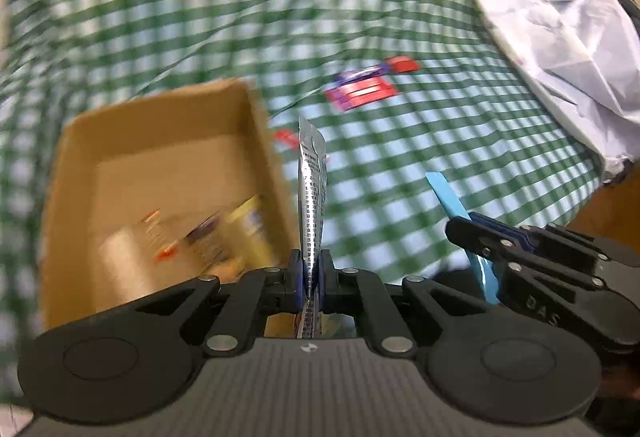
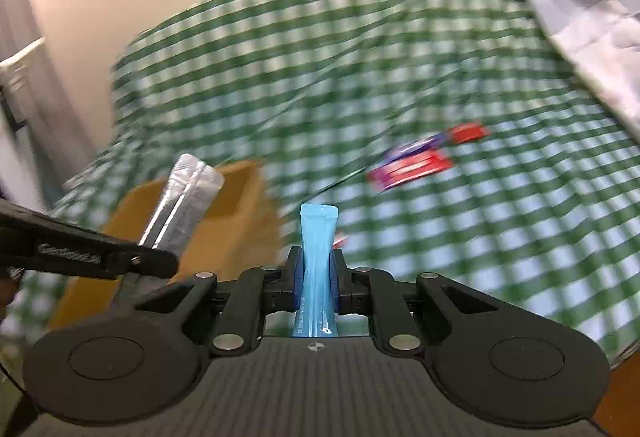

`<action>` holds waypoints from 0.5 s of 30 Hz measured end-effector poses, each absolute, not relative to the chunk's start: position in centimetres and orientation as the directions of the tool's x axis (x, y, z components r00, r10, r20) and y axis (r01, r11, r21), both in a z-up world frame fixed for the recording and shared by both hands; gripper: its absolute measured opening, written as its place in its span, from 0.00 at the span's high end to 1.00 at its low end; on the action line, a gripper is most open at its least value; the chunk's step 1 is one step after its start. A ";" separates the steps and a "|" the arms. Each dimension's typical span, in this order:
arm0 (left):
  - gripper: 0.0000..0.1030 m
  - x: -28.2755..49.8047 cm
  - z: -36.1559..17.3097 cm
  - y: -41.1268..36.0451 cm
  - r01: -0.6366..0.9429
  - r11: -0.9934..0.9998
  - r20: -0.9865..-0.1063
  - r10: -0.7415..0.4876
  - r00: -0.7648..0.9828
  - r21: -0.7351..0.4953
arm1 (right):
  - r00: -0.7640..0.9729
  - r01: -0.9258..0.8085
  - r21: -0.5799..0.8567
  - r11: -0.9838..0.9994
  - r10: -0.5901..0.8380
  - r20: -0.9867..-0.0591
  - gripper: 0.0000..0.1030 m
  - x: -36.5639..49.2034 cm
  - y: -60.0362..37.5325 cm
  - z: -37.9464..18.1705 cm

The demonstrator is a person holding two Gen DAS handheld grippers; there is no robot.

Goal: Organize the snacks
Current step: 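Carry the silver wrapper with left tool while right tool carries blue stick into box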

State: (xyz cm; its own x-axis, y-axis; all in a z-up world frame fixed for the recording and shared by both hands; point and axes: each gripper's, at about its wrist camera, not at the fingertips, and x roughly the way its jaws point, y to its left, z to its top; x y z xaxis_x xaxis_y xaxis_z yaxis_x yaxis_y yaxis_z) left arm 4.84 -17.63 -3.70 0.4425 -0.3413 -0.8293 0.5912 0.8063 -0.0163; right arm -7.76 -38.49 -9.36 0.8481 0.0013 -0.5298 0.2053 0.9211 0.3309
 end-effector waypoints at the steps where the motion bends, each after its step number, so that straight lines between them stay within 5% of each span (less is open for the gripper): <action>1: 0.93 4.1 -3.4 -15.8 0.573 0.820 -0.827 -0.328 0.456 -0.009 | 0.845 0.183 0.335 0.924 0.027 -0.534 0.86 -8.2 -37.0 -9.1; 15: 0.93 -1.8 -2.2 -0.9 0.391 0.920 -0.768 -0.270 0.580 -0.029 | 0.796 -0.059 0.244 0.968 0.193 -0.573 0.86 -10.9 -22.8 -6.0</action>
State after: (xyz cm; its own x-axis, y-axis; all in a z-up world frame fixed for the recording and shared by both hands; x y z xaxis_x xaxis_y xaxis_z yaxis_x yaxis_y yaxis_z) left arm -1.82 -0.95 -2.16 0.5800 -0.2702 -0.7685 0.3905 0.9201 -0.0287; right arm -10.94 -22.78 -6.03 0.7962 0.1930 -0.5734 -0.0593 0.9681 0.2435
